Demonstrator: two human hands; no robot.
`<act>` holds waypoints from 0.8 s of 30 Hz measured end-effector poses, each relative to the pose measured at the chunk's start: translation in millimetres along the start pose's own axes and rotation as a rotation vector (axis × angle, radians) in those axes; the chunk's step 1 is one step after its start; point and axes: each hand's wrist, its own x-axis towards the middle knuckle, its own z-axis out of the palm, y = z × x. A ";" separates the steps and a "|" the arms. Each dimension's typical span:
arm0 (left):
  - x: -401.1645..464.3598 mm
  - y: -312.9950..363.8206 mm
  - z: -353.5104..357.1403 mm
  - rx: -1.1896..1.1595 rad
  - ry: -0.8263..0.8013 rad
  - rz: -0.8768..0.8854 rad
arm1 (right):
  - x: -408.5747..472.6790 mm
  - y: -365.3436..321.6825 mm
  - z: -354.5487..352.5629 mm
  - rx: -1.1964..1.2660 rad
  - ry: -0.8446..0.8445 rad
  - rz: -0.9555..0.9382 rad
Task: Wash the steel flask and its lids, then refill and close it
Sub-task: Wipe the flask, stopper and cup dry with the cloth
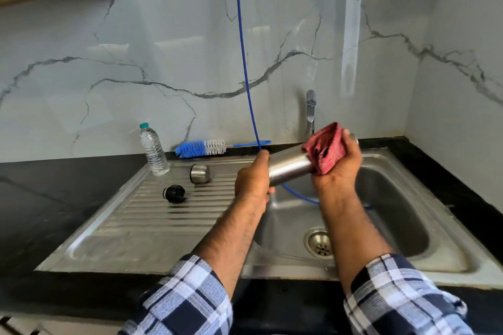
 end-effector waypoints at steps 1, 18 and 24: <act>5.5 -1.4 -7.9 -0.032 -0.002 -0.024 | 7.7 -10.5 -2.4 0.020 0.024 -0.016; 2.1 5.1 14.7 0.222 -0.024 0.387 | -23.4 69.3 5.0 -0.133 -0.137 0.356; 12.4 -32.1 0.0 0.168 -0.241 0.549 | -22.8 51.2 1.5 -0.062 -0.096 0.257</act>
